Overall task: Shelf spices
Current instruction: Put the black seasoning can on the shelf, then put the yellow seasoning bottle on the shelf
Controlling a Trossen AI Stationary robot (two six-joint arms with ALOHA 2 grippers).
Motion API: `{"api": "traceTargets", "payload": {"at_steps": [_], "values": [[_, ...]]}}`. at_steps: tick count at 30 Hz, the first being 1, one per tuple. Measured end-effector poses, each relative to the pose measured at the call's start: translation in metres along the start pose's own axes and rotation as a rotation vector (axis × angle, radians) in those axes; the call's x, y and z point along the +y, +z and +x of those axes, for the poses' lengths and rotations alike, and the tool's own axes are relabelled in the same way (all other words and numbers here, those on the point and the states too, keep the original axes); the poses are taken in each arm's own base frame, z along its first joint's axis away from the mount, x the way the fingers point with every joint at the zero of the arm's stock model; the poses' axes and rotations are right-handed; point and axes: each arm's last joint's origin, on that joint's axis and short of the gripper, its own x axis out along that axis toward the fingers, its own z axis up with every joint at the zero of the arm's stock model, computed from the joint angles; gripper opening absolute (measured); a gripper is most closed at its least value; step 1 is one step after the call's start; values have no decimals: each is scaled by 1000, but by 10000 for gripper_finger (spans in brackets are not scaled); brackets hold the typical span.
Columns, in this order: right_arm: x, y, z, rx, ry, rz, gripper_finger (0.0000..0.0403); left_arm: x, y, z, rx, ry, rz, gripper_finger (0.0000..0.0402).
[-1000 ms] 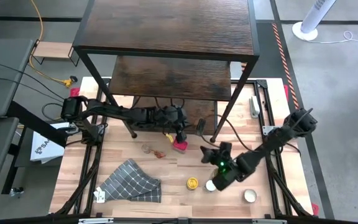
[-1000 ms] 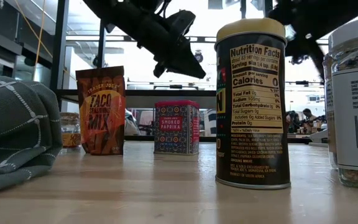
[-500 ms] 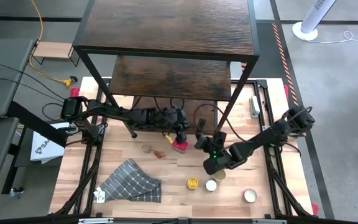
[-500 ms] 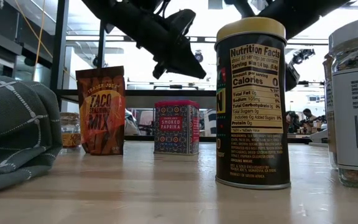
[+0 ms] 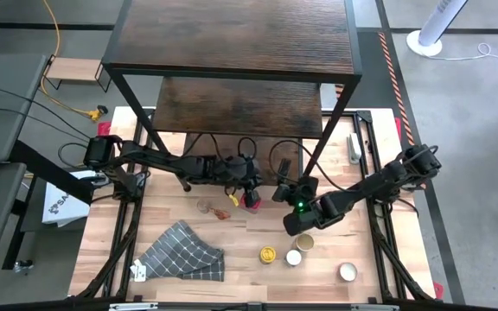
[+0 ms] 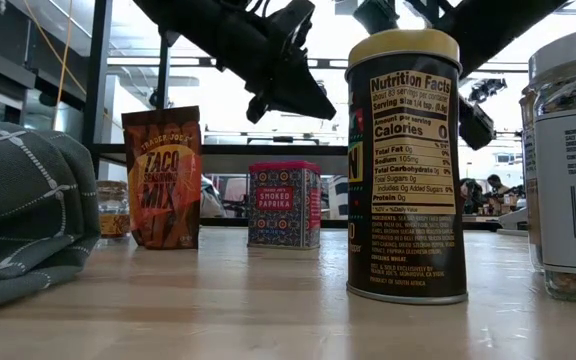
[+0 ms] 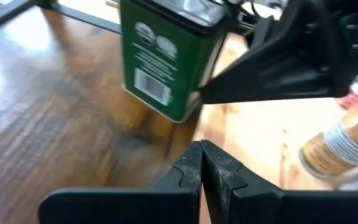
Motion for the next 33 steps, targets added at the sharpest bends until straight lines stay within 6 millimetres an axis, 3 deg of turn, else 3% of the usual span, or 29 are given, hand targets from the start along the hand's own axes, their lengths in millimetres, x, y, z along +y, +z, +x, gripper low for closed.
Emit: {"api": "traceTargets", "payload": {"at_steps": [7,13,17,20,23,28,33], "values": [[1,16,-9,52,-32,-71,0,5,6,0,-67,62,-52,0],[7,30,-31,145,-68,-217,0,10,10,1,-92,69,-88,0],[22,37,-52,266,-50,-369,0,6,8,-4,-6,-98,-62,0],[33,35,-72,436,26,-539,0,-8,6,-24,91,-238,-10,0],[39,31,-92,558,96,-640,0,-25,-1,-54,198,-248,82,0],[34,23,-118,642,159,-689,0,-58,-24,-106,351,-207,218,0],[29,19,-129,704,162,-721,0,-82,-41,-142,413,-193,173,0]]}}
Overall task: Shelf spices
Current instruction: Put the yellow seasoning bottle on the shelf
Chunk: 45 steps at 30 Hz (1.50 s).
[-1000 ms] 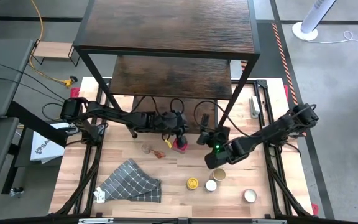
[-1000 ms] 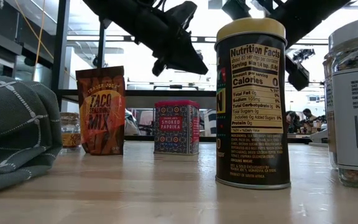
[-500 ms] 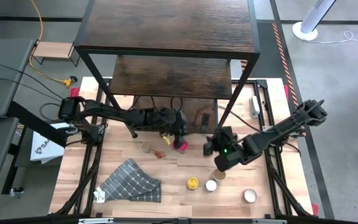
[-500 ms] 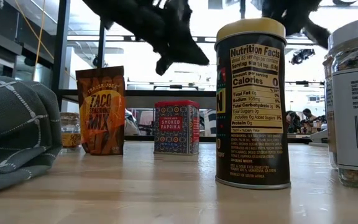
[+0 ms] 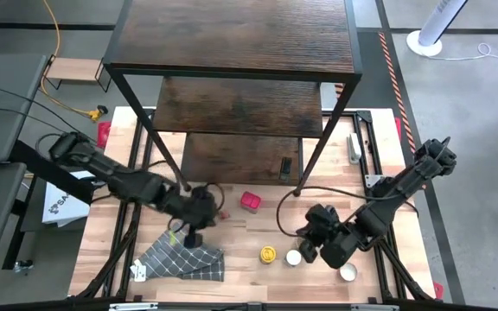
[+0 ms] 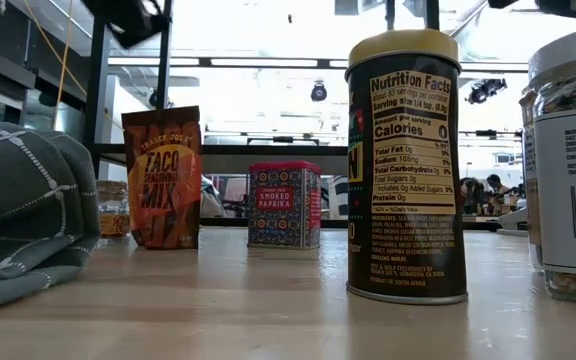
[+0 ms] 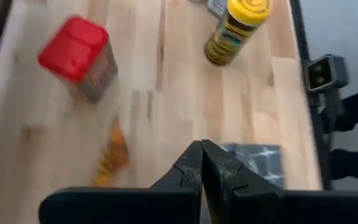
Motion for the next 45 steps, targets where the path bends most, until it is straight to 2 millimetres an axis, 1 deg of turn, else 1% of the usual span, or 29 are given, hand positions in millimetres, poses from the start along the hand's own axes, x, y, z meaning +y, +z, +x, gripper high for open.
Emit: {"api": "traceTargets", "payload": {"at_steps": [5,10,12,15,20,24,28,30,35,39,45], "values": [[0,0,0,2,4,-79,0,-19,-14,-11,3,6,-103,0],[5,1,0,-4,47,-152,0,-28,-26,-13,35,59,-148,1],[8,1,0,25,87,-171,4,-29,-31,-15,47,90,-139,3],[11,2,1,66,130,-183,26,-29,-37,-16,70,142,-84,11],[10,8,6,82,125,-103,92,-29,-44,-19,128,163,32,35],[7,16,11,78,110,-7,140,-38,-51,-27,135,115,109,62],[7,26,16,85,133,72,168,-47,-59,-42,108,58,179,96],[9,31,18,74,161,98,173,-51,-63,-51,92,30,201,114],[12,45,22,31,216,159,174,-58,-72,-67,30,12,190,162],[13,53,24,3,245,193,174,-63,-77,-69,4,23,144,200],[20,61,29,-16,325,185,174,-70,-79,-64,-17,29,77,250]]}}
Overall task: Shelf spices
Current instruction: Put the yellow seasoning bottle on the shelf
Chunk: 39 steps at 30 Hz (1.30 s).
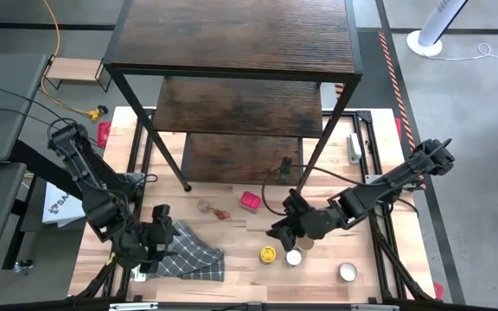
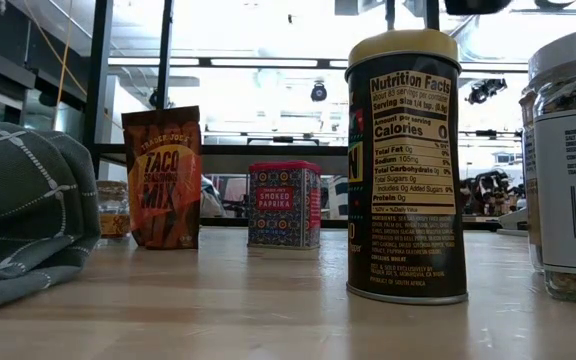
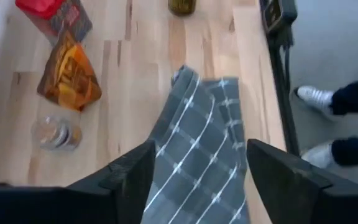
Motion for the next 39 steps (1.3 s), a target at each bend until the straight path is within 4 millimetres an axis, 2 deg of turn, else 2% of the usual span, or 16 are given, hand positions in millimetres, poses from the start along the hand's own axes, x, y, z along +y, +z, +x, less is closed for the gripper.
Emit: {"api": "traceTargets", "payload": {"at_steps": [6,10,13,18,24,27,31,39], "values": [[11,-5,16,53,144,-88,174,-6,14,12,-106,-1,-94,274],[14,-12,30,121,170,-224,174,-7,21,28,-119,17,-148,276],[17,-15,38,190,125,-412,174,-9,25,43,-94,15,-197,276],[13,-22,51,367,-59,-726,174,-11,26,70,-15,8,-275,276],[30,-23,62,434,19,-870,180,-17,28,99,40,-23,-428,276],[34,-24,63,474,71,-887,196,-22,29,108,31,-46,-514,276],[29,-26,64,535,68,-923,231,-26,33,113,-14,-54,-602,276],[26,-27,67,530,48,-986,291,-24,36,114,-54,-21,-615,276]]}}
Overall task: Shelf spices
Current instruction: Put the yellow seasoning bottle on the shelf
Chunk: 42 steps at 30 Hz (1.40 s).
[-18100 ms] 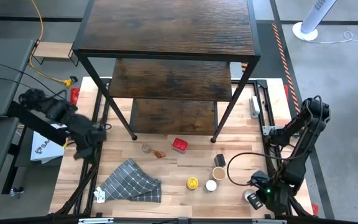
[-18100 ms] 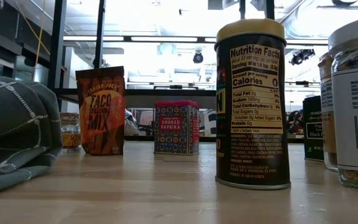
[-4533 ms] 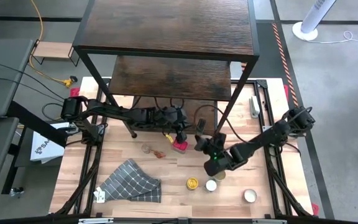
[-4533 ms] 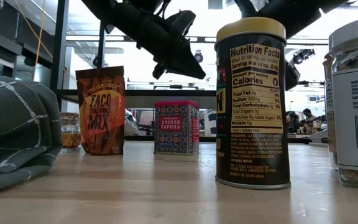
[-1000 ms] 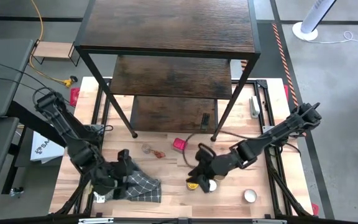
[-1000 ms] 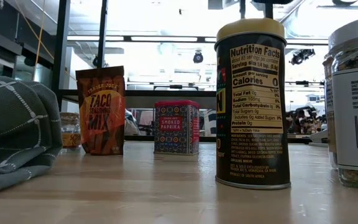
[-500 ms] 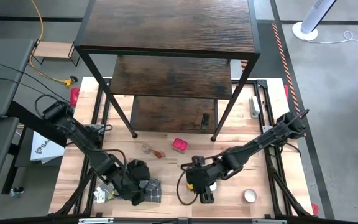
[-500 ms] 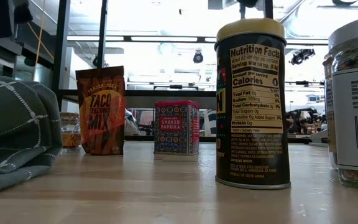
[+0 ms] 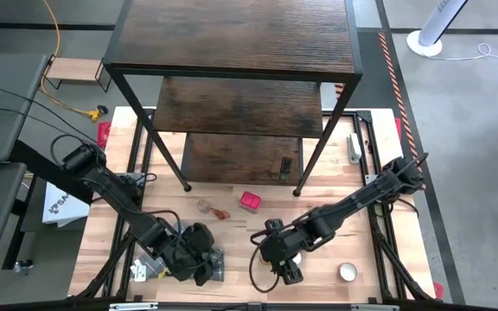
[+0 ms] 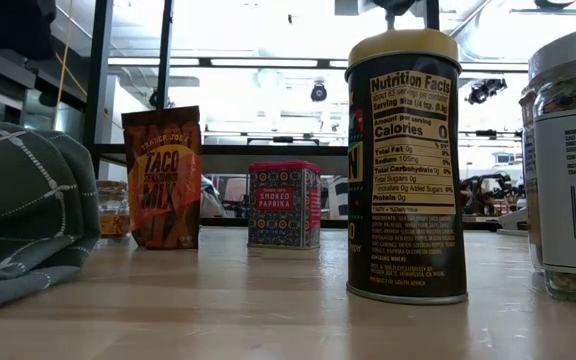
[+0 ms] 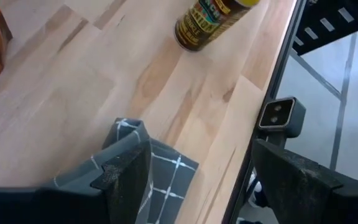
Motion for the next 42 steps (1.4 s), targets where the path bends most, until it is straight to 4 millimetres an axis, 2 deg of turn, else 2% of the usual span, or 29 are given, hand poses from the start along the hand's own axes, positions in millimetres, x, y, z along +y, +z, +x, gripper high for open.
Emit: {"api": "traceTargets", "payload": {"at_steps": [9,19,27,32,37,39,42], "values": [[-6,-6,28,54,-116,-50,301,0,0,0,-7,5,35,276],[-7,-9,36,82,-127,-82,301,0,0,0,-8,5,48,276],[-11,-16,58,144,-156,-73,301,0,0,0,-9,1,105,276],[-12,-15,56,123,-205,-33,278,-1,-1,-1,-7,0,122,276],[-13,-15,54,117,-227,28,210,-1,0,-1,-41,8,175,276],[-14,-15,51,119,-230,49,209,-1,4,-5,-82,1,183,276],[-14,-13,38,103,-226,74,209,-4,18,-22,-217,-21,189,276]]}}
